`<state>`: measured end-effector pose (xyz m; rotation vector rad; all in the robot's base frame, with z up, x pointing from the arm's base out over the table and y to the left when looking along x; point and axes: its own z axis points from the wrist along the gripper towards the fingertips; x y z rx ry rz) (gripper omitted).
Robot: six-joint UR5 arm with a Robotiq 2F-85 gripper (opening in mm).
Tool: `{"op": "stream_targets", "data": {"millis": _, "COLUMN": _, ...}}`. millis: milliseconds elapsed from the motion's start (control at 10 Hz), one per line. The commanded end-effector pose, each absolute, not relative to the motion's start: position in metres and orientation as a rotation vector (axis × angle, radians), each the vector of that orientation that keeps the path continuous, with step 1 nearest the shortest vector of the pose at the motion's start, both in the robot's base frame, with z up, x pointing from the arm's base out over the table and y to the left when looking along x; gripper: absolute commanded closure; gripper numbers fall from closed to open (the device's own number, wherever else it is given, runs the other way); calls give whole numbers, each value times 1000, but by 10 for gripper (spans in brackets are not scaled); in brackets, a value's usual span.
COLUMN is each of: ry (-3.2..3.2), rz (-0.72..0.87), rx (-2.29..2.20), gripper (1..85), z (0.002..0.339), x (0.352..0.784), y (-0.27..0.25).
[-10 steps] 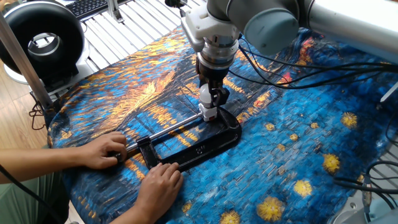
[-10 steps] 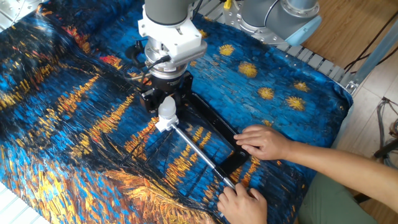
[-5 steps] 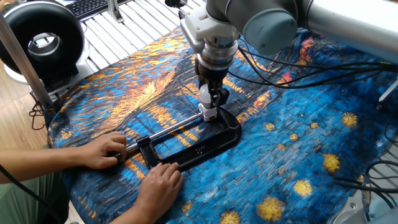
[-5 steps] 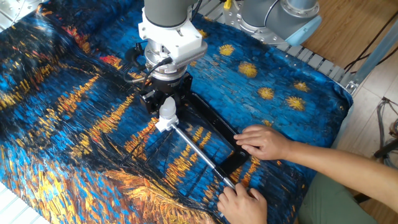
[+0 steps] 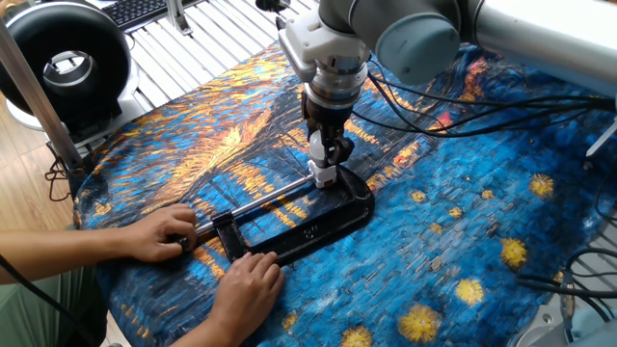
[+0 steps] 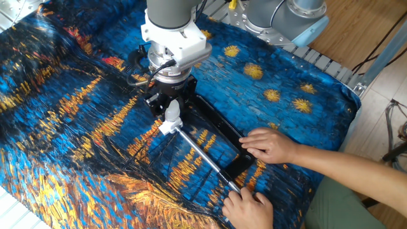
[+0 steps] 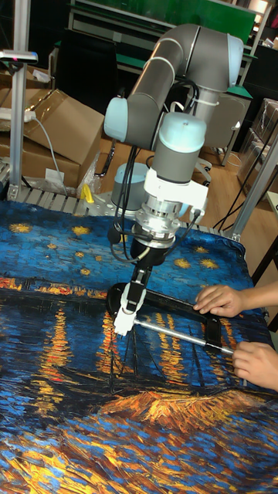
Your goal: Install the light bulb by rotating it
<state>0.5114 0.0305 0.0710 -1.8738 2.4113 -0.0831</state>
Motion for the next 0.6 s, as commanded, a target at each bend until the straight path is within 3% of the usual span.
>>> {"op": "stream_targets", "data": {"millis": 0, "ry": 2413, "rz": -77, "rx": -1851, "gripper": 300, "z": 71, "x": 515, "y": 32}}
{"op": "stream_targets", "data": {"millis": 500, "ry": 2464, "rz": -88, "rx": -1776, "gripper": 357, "z": 69, "x": 517, "y": 30}}
